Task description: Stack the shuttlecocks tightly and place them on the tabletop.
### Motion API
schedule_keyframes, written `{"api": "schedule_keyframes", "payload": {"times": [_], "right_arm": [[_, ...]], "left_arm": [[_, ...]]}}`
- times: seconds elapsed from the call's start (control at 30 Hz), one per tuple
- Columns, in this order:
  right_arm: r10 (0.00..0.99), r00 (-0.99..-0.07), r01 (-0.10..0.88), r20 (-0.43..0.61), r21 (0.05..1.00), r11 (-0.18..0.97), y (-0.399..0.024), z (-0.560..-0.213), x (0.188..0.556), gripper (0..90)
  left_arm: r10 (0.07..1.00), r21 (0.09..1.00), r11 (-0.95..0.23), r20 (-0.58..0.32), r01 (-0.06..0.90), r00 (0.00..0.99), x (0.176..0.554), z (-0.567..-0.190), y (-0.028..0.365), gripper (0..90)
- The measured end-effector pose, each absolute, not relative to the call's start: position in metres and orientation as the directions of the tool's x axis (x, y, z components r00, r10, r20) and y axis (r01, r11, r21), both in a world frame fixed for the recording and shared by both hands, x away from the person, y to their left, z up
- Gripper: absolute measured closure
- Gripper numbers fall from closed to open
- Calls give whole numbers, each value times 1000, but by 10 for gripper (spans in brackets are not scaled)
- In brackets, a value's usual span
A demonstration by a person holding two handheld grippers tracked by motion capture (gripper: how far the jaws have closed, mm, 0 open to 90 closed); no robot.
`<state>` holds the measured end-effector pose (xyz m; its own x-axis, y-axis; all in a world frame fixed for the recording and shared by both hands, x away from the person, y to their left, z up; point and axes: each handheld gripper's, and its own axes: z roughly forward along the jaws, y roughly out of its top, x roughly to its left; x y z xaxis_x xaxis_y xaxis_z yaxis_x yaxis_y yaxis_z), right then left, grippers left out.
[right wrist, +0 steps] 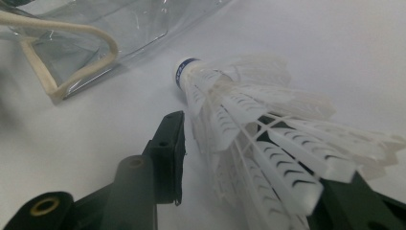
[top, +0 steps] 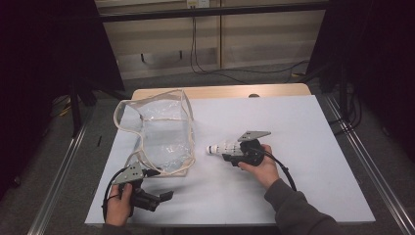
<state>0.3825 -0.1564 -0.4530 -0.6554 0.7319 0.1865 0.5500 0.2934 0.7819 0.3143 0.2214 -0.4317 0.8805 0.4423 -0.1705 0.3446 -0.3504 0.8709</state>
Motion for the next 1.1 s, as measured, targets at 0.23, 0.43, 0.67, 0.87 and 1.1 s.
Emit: {"api": "schedule_keyframes", "payload": {"times": [0.23,0.43,0.67,0.87,1.1], "right_arm": [[723,-671,534,164,784,318,-154,-453,383,660],[721,-676,530,153,781,331,-153,-455,384,767],[710,-687,529,154,776,343,-155,-452,385,823],[707,-687,535,165,774,339,-160,-449,386,826],[697,-695,535,176,774,339,-162,-445,385,826]], "left_arm": [[441,867,-358,-170,346,881,314,-432,221,35],[443,872,-346,-173,345,880,313,-431,223,36],[443,869,-356,-167,344,881,314,-431,223,35],[443,869,-354,-170,345,880,313,-431,223,34],[444,871,-351,-168,344,880,312,-430,224,35]]}}
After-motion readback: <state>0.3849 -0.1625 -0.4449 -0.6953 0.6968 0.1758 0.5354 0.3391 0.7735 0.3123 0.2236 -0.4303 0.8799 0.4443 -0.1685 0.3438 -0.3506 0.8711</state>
